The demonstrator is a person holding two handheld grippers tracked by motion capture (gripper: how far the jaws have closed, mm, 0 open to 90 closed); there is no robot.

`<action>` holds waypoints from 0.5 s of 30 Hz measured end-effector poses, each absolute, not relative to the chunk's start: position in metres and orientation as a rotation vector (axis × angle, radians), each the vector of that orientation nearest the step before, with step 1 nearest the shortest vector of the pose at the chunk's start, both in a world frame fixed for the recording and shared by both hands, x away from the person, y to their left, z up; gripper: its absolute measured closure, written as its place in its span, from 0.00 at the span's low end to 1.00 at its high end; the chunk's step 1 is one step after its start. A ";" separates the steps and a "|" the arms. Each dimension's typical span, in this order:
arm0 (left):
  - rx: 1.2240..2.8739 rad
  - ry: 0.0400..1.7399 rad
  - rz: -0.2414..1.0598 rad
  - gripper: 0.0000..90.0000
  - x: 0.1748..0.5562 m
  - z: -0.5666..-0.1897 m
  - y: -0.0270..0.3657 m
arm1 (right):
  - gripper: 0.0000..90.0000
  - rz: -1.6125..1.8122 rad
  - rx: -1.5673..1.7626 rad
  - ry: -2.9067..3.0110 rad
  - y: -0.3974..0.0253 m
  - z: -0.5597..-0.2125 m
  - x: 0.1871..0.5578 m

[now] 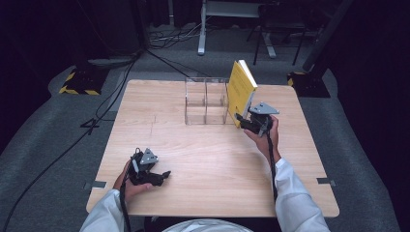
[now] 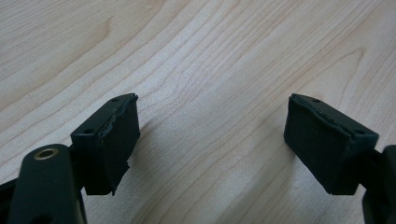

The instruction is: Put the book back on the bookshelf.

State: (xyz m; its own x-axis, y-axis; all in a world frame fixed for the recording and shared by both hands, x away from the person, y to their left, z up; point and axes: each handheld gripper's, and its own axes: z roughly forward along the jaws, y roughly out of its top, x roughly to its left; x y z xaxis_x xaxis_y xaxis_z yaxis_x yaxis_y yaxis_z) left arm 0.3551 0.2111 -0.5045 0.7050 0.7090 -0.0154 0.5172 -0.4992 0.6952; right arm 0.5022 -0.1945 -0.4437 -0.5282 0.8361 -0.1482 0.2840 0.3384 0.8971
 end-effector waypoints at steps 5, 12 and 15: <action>2.215 0.930 0.356 0.21 0.355 -0.505 0.211 | 0.39 1.158 0.962 2.016 -0.197 -0.436 0.500; 2.215 0.929 0.356 0.21 0.355 -0.504 0.211 | 0.32 1.148 0.957 2.036 -0.201 -0.431 0.497; 2.215 0.929 0.356 0.21 0.355 -0.505 0.211 | 0.30 1.116 0.948 2.062 -0.202 -0.430 0.495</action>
State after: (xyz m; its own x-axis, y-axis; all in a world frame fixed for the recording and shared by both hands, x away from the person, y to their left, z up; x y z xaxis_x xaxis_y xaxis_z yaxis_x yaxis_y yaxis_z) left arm 0.3551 0.2111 -0.5045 0.7051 0.7089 -0.0156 0.5173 -0.4992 0.6951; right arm 0.4951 -0.2024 -0.4305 -0.5625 0.8095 -0.1681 0.3019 0.3904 0.8697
